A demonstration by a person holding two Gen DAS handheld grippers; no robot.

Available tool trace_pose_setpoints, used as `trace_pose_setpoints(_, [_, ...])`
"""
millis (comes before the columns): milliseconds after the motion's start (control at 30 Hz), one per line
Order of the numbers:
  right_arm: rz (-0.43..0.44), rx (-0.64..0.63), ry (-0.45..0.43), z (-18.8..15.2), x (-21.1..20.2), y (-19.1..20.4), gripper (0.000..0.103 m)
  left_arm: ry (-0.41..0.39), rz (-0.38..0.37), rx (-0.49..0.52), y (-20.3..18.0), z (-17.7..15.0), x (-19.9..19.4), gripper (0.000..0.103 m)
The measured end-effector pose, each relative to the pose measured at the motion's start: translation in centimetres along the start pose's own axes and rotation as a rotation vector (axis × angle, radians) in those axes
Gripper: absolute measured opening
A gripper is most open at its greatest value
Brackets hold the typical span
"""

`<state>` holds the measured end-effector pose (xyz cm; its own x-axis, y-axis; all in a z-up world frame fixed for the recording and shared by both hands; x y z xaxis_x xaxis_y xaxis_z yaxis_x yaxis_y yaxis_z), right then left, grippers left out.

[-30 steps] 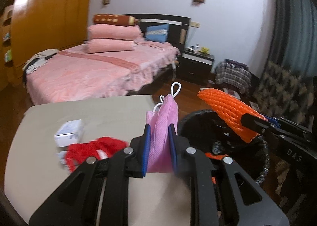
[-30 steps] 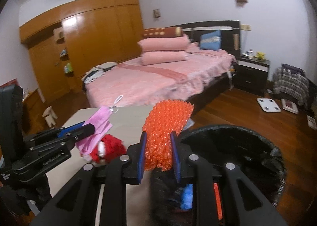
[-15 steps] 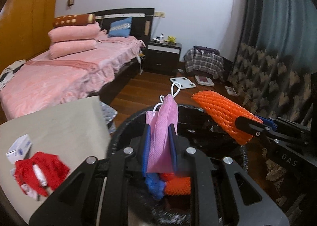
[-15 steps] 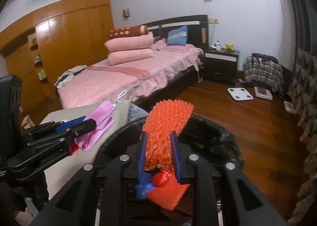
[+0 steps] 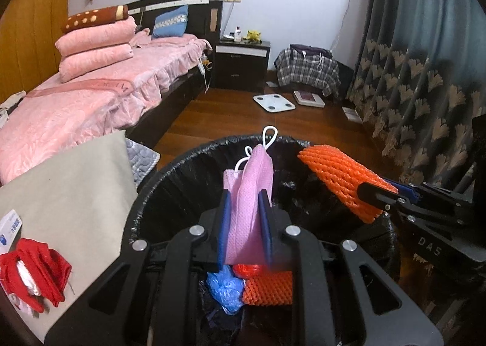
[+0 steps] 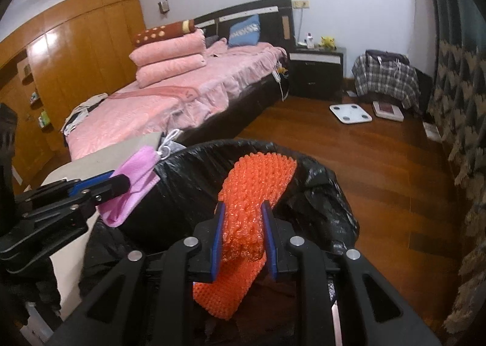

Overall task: Collect trash
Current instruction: 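Open both grippers over the bin to drop the mask and mesh strip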

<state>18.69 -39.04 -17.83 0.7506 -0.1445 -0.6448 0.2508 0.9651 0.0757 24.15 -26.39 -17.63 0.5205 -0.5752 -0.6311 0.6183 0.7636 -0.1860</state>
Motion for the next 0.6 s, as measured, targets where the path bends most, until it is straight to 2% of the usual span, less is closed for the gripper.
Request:
trace_pose_setpoints(33, [0.000, -0.001, 0.004, -0.2, 0.2, -0.1, 0.023, 0.006, -0.011, -0.001, -0.1, -0.1, 0.2, 0.021])
trace_pose_setpoints(67, [-0.004, -0.005, 0.008, -0.3, 0.3, -0.2, 0.029, 0.008, -0.016, -0.002, -0.1, -0.2, 0.3, 0.028])
trace_pose_setpoints(100, [-0.016, -0.009, 0.008, -0.5, 0.3, -0.3, 0.032, 0.007, -0.015, -0.003, -0.1, -0.2, 0.3, 0.035])
trace_pose_setpoints(133, [-0.030, -0.012, 0.006, -0.7, 0.2, -0.6, 0.034, 0.003, -0.014, -0.009, 0.0, -0.1, 0.3, 0.048])
trace_pose_setpoints(200, [-0.042, -0.012, 0.013, -1.0, 0.1, -1.0, 0.048, -0.003, -0.017, -0.032, 0.6, -0.3, -0.2, 0.052])
trace_pose_setpoints(300, [-0.053, -0.003, 0.008, -1.2, -0.7, -1.3, 0.066, -0.016, -0.004, -0.052, 1.7, -0.5, -1.6, 0.064])
trace_pose_setpoints(333, [-0.056, -0.002, 0.006, -1.2, -0.9, -1.3, 0.071, -0.027, 0.004, -0.056, 2.2, -0.6, -2.5, 0.069])
trace_pose_setpoints(367, [-0.061, -0.001, -0.004, -1.1, -1.6, -1.2, 0.082, -0.035, 0.014, -0.059, 2.6, -0.6, -3.1, 0.076])
trace_pose_setpoints(400, [-0.063, 0.001, -0.012, -1.1, -2.0, -1.0, 0.088, -0.046, 0.033, -0.062, 3.2, -0.7, -4.1, 0.079])
trace_pose_setpoints(467, [-0.046, 0.009, -0.027, -0.9, -2.9, -0.3, 0.092, -0.070, 0.069, -0.067, 4.4, -0.9, -6.1, 0.087])
trace_pose_setpoints(600, [0.014, 0.005, -0.062, 0.0, -4.8, 2.5, 0.096, -0.116, 0.147, -0.111, 7.8, -1.8, -10.7, 0.090])
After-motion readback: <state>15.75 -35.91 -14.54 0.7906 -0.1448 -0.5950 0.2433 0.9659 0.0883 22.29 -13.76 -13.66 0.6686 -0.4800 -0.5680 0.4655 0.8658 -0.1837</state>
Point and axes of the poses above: each gripper's, at about its wrist camera, not at the fingertips, and x roughly the way its jaws point, y to its left, z to its top, the point moved 9 cm from there along x, roughly the way its jaws point, and after that the axes turned 9 degrees about -z, right-handed, at the moved point
